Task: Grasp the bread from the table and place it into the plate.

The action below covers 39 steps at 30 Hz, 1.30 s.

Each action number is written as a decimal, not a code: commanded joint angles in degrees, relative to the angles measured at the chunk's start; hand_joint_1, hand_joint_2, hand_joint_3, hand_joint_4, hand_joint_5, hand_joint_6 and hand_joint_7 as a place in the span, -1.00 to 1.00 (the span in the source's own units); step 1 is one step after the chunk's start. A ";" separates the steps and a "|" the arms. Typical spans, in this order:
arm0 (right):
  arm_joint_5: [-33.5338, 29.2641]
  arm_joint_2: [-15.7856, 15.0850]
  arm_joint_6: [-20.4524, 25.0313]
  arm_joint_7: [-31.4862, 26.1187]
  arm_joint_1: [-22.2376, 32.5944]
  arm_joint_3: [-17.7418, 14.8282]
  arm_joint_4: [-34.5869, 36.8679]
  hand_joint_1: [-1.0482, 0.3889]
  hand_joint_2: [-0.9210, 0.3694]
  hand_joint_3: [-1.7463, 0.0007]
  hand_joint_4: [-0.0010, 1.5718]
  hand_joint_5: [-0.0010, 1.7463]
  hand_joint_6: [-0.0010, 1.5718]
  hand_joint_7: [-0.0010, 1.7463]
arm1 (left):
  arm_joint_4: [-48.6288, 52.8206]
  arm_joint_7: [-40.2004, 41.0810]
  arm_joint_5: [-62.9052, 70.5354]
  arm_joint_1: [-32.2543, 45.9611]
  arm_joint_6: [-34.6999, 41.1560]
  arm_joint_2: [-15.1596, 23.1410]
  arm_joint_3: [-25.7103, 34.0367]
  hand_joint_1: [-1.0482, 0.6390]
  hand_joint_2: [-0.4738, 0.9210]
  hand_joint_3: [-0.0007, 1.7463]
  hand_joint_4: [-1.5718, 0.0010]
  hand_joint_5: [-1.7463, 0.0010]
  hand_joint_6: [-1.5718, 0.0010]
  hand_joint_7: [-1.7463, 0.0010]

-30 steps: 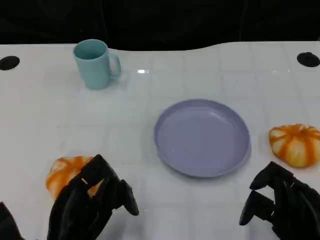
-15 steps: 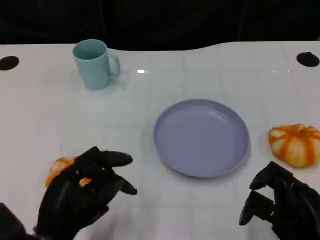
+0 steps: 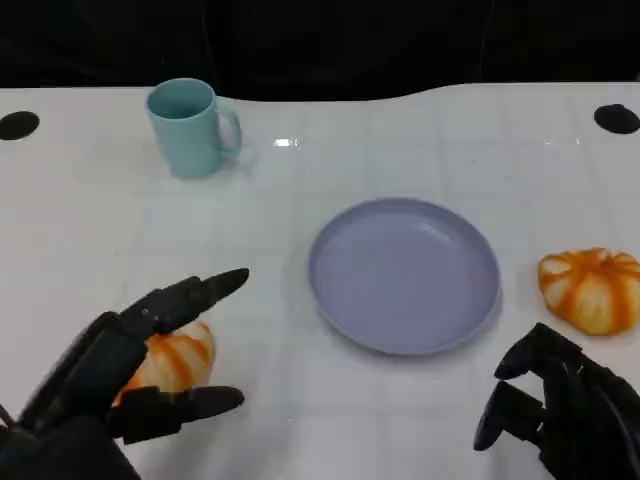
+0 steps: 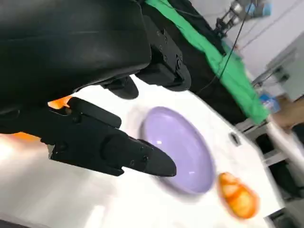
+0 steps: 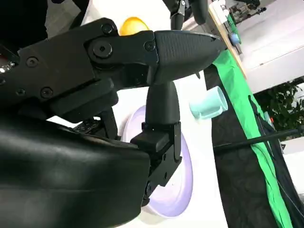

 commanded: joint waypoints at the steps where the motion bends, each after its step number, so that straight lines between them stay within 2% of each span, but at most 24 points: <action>1: -0.05 -0.27 0.18 -0.53 0.13 -0.08 -0.63 -0.29 -1.00 0.55 -0.22 1.00 -0.40 0.85 | -3.70 0.95 6.11 -0.65 2.03 4.59 -0.03 -0.34 0.98 -1.00 0.99 0.54 0.63 1.00; 5: -0.09 -0.34 -0.19 -0.38 -0.03 -0.18 -0.31 -0.29 -1.00 0.55 -0.22 1.00 -0.39 0.86 | -7.93 1.95 18.93 -1.20 3.87 8.92 -0.89 -0.39 1.00 -0.99 0.99 0.59 0.66 1.00; 8: 0.11 -0.38 0.13 -0.39 -0.23 -0.29 -0.19 -0.29 -1.00 0.55 -0.21 1.00 -0.39 0.86 | -10.62 0.69 25.71 -1.61 7.22 10.22 -2.29 -0.39 0.99 -0.97 1.00 0.67 0.66 1.00; 15: -0.34 -0.32 -0.26 -0.56 -0.32 -0.18 -0.08 -0.29 -1.00 0.55 -0.21 1.00 -0.38 0.86 | -11.12 -3.61 33.49 -4.51 12.50 12.58 -6.04 -0.30 0.90 -1.00 0.99 0.71 0.69 1.00; 25: -0.30 -0.24 -0.11 -0.32 0.05 -0.23 -0.62 -0.29 -1.00 0.55 -0.21 1.00 -0.39 0.86 | -4.45 -8.34 36.57 -10.04 16.82 13.85 -11.78 -0.29 0.91 -1.00 1.00 0.81 0.77 1.00; 39: -0.31 -0.51 0.37 -0.45 0.24 -0.29 -1.13 -0.29 -1.00 0.56 -0.21 1.00 -0.41 0.88 | 11.96 -6.94 38.47 -18.53 20.38 12.89 -19.91 -0.34 0.91 -1.00 1.00 0.97 0.90 1.00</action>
